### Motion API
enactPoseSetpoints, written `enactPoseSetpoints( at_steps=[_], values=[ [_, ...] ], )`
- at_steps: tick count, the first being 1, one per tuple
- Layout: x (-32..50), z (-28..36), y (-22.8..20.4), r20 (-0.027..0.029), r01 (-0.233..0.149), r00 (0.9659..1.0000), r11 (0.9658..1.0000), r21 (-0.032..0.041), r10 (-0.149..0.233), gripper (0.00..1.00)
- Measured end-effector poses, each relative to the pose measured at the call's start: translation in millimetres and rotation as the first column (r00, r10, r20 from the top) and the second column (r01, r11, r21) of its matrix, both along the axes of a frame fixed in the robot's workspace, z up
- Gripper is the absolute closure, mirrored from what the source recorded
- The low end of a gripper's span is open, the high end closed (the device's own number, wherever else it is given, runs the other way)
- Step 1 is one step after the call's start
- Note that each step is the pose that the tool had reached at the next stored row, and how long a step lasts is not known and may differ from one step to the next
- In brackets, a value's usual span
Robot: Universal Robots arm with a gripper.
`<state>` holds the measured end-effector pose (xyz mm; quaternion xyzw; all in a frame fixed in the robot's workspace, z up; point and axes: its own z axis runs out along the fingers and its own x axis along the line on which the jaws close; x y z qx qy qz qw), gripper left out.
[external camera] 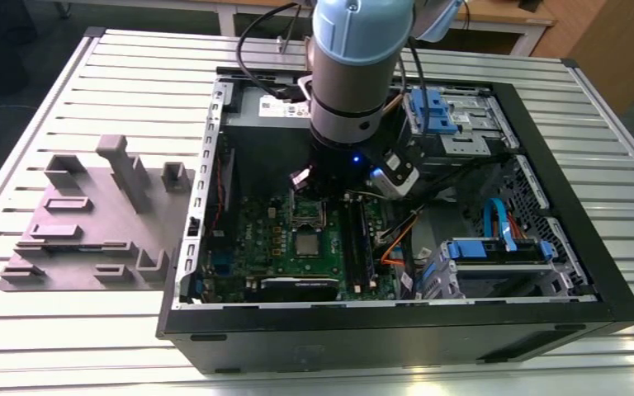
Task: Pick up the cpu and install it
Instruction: 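Close the cpu cover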
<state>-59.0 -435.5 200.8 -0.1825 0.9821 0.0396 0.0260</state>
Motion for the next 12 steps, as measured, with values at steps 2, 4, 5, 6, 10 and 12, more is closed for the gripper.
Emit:
enactPoseSetpoints(
  at_steps=[2, 4, 5, 6, 10, 12],
  values=[
    [-1.3, 0.0, 0.0, 0.0033, 0.0, 1.0, 1.0, 0.0009, 0.0, 0.9],
    [-2.9, 0.1, 0.0, 0.0084, -0.001, 1.0, 1.0, 0.0027, 0.0, 0.9],
    [-3.7, 0.1, 0.0, 0.0111, 0.0, 0.9999, 1.0, 0.0037, 0.0, 0.9],
    [-4.4, 0.1, 0.0, 0.0135, -0.001, 0.9999, 1.0, 0.0048, 0.0, 0.9],
    [-6.7, 0.4, 0.0, 0.0225, -0.001, 0.9997, 1.0, 0.0092, 0.0, 0.9],
    [-7.3, 0.9, 0.0, 0.0268, -0.001, 0.9996, 0.9999, 0.0129, 0.0, 0.9]
  ],
)
